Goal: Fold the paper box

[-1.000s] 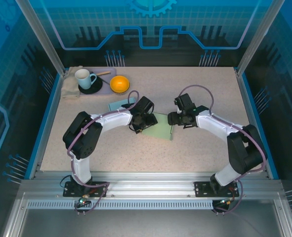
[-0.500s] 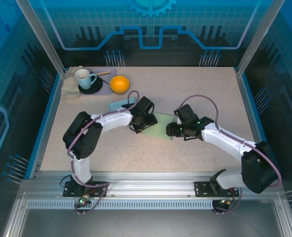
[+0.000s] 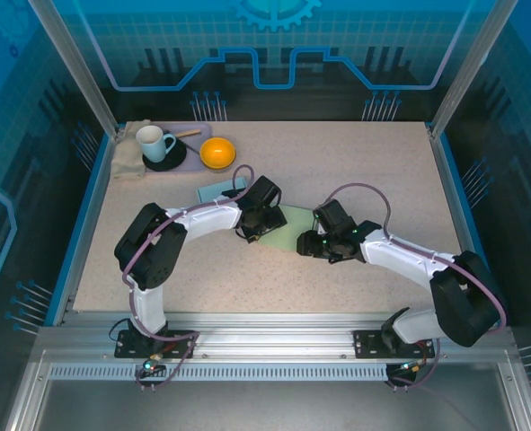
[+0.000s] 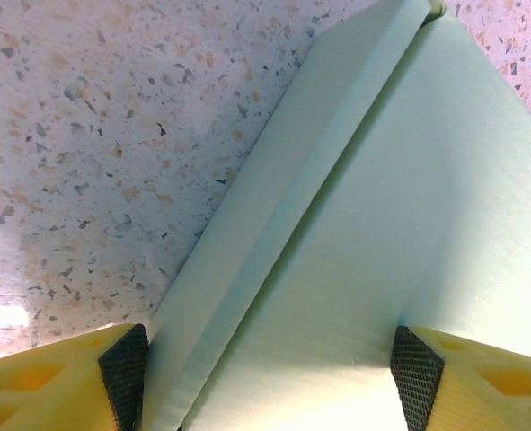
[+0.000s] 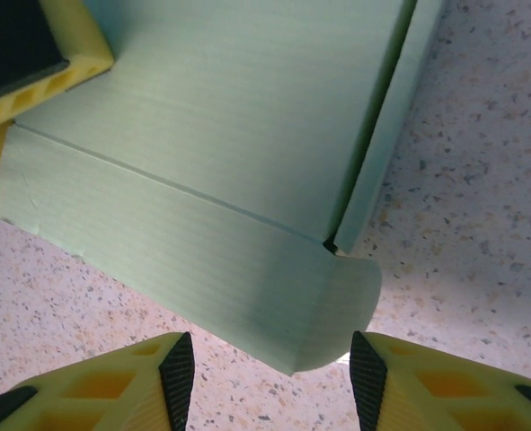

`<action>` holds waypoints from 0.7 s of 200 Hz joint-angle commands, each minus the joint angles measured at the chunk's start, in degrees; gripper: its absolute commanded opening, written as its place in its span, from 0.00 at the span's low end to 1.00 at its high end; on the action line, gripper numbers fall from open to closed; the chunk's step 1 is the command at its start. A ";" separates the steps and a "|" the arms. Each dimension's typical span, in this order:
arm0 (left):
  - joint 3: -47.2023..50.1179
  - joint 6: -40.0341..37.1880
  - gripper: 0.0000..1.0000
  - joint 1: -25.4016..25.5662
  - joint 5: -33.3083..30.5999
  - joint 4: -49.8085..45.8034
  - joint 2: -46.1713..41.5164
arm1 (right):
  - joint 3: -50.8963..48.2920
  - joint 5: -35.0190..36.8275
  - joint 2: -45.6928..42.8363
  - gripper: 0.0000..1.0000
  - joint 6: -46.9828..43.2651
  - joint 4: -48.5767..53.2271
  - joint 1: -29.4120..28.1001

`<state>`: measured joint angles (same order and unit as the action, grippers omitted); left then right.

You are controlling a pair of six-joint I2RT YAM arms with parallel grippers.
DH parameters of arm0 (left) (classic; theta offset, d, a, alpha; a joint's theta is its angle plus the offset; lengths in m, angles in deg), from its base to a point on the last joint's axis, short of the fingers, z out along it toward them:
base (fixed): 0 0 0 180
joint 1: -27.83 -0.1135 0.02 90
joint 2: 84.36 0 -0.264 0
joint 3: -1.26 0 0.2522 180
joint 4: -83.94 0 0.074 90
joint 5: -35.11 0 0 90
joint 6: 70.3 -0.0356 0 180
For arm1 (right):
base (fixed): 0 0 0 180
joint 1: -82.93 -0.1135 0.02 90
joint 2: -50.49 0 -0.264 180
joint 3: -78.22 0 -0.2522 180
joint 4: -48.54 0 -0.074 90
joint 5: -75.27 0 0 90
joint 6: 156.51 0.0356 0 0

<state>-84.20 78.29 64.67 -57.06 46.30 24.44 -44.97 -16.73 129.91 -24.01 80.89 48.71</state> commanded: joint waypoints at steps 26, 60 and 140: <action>2.01 1.05 0.74 0.56 -2.62 -2.40 0.46 | -0.95 -1.72 1.28 0.40 3.42 -3.56 -0.79; 2.01 1.05 0.74 0.60 -2.75 -2.49 0.35 | -0.06 -1.05 1.35 0.39 3.47 -0.62 -0.84; 1.92 1.18 0.74 0.54 -2.64 -2.35 0.67 | -2.17 0.20 0.78 0.45 2.60 -1.28 -0.86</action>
<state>-83.96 78.31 64.87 -57.67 46.58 24.35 -46.04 -15.66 130.65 -21.52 80.91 48.67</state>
